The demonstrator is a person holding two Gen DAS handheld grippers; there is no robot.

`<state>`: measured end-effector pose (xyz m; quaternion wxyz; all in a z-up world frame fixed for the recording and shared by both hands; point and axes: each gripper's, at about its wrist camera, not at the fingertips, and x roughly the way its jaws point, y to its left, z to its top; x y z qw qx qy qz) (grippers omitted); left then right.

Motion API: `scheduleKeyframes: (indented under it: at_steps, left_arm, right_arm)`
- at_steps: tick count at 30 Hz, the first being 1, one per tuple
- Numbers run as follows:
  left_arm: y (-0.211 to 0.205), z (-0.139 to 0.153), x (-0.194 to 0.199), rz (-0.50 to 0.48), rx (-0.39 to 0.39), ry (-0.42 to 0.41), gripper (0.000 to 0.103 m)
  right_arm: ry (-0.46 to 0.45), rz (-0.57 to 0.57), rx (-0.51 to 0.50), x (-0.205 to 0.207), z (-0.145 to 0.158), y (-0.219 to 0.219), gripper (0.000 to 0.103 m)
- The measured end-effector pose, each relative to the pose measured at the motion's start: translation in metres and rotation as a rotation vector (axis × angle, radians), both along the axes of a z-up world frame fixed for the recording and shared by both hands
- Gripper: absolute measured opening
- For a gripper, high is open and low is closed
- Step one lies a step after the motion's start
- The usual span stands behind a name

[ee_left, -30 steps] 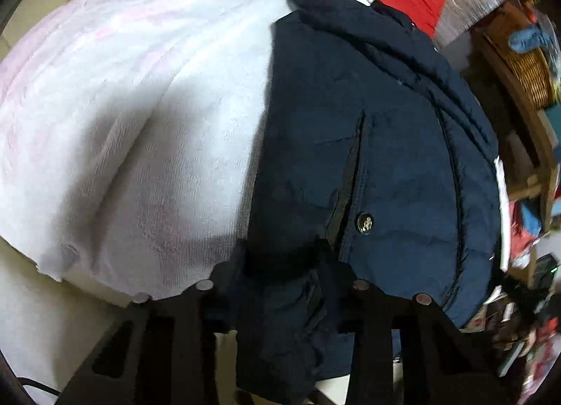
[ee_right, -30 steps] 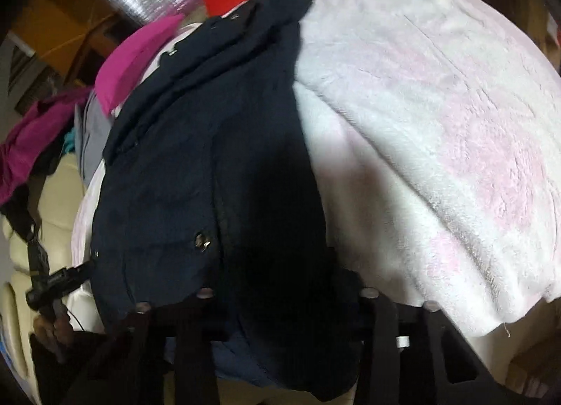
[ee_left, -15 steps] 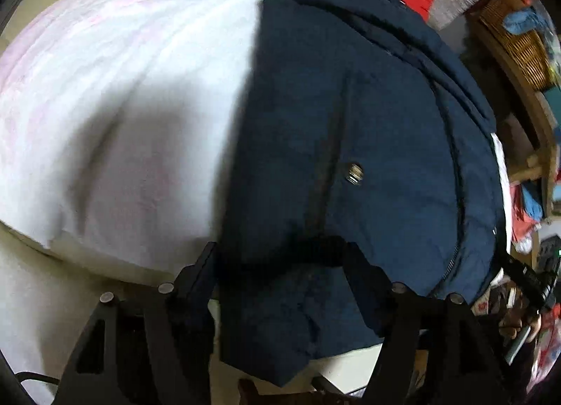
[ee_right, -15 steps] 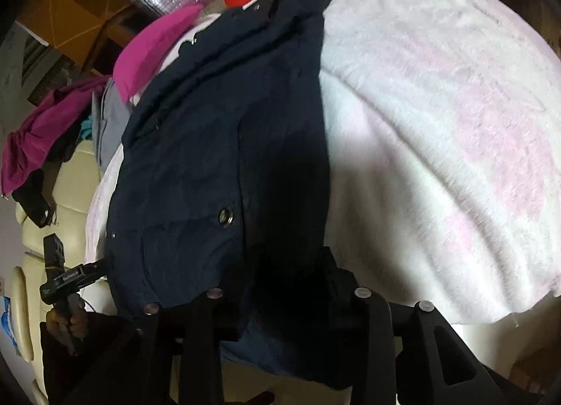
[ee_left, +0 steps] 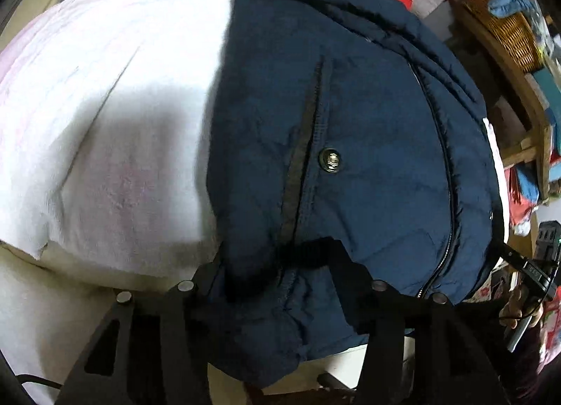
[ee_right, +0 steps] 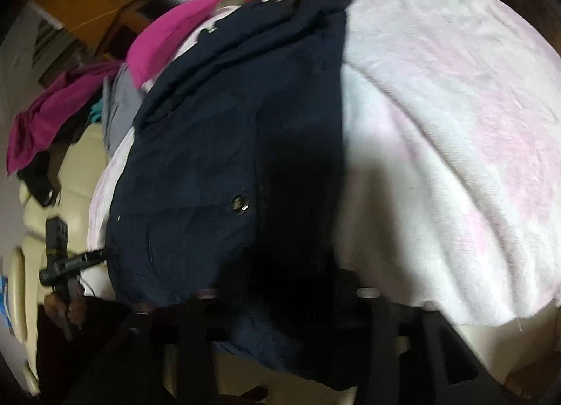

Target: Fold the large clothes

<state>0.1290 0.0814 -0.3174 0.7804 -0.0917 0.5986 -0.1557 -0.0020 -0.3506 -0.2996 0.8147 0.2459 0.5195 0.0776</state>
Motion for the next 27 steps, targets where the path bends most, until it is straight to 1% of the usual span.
scheduleKeyframes:
  at_steps: [1, 2, 3, 4, 5, 7, 8, 9, 12, 15, 17, 18, 20, 21, 22, 24, 27]
  left_arm:
    - [0.0, 0.001, 0.001, 0.001, -0.018, -0.002, 0.038]
    - [0.002, 0.004, 0.001, 0.009, -0.038, -0.007, 0.027]
    - [0.004, 0.005, 0.003, 0.016, -0.055, -0.007, 0.023]
    - [0.006, 0.007, 0.004, 0.021, -0.081, -0.005, 0.018]
    - [0.01, 0.011, 0.004, 0.022, -0.113, -0.008, 0.014]
    - [0.013, 0.026, 0.003, 0.01, -0.206, -0.044, 0.01]
    - [0.015, 0.04, 0.003, -0.002, -0.271, -0.079, 0.01]
    - [0.017, 0.052, 0.005, -0.01, -0.312, -0.106, 0.009]
    - [0.023, 0.089, 0.018, -0.009, -0.381, -0.176, 0.009]
    - [0.024, 0.122, 0.049, 0.001, -0.431, -0.234, 0.009]
    - [0.018, 0.136, 0.077, 0.014, -0.457, -0.259, 0.009]
    - [0.017, 0.143, 0.097, 0.028, -0.472, -0.276, 0.009]
    - [0.012, 0.146, 0.124, 0.051, -0.489, -0.294, 0.009]
    - [0.009, 0.149, 0.147, 0.065, -0.492, -0.309, 0.009]
    - [0.006, 0.15, 0.16, 0.072, -0.492, -0.315, 0.009]
    - [-0.001, 0.147, 0.197, 0.1, -0.481, -0.327, 0.009]
    - [-0.01, 0.132, 0.256, 0.154, -0.436, -0.326, 0.009]
  right_arm:
    - [-0.005, 0.024, -0.021, -0.001, -0.001, 0.006, 0.044]
    - [-0.005, 0.06, -0.071, 0.0, 0.0, 0.015, 0.033]
    - [-0.013, 0.085, -0.114, 0.0, 0.004, 0.02, 0.016]
    - [-0.023, 0.092, -0.128, 0.0, 0.009, 0.021, 0.012]
    - [-0.043, 0.088, -0.111, 0.0, 0.017, 0.019, 0.01]
    - [-0.107, 0.088, -0.068, -0.001, 0.037, 0.013, 0.009]
    - [-0.155, 0.092, -0.053, -0.001, 0.053, 0.01, 0.009]
    - [-0.18, 0.093, -0.047, -0.001, 0.061, 0.008, 0.008]
    - [-0.277, 0.08, -0.009, 0.005, 0.096, -0.002, 0.008]
    - [-0.346, 0.047, 0.033, 0.02, 0.122, -0.016, 0.008]
    - [-0.39, 0.006, 0.071, 0.037, 0.135, -0.026, 0.008]
    - [-0.407, -0.015, 0.084, 0.048, 0.14, -0.027, 0.008]
    - [-0.436, -0.067, 0.104, 0.075, 0.148, -0.039, 0.008]
    - [-0.447, -0.098, 0.119, 0.095, 0.149, -0.046, 0.008]
    - [-0.452, -0.121, 0.128, 0.112, 0.15, -0.045, 0.008]
    - [-0.447, -0.173, 0.155, 0.154, 0.147, -0.048, 0.008]
    - [-0.426, -0.259, 0.19, 0.208, 0.134, -0.065, 0.008]
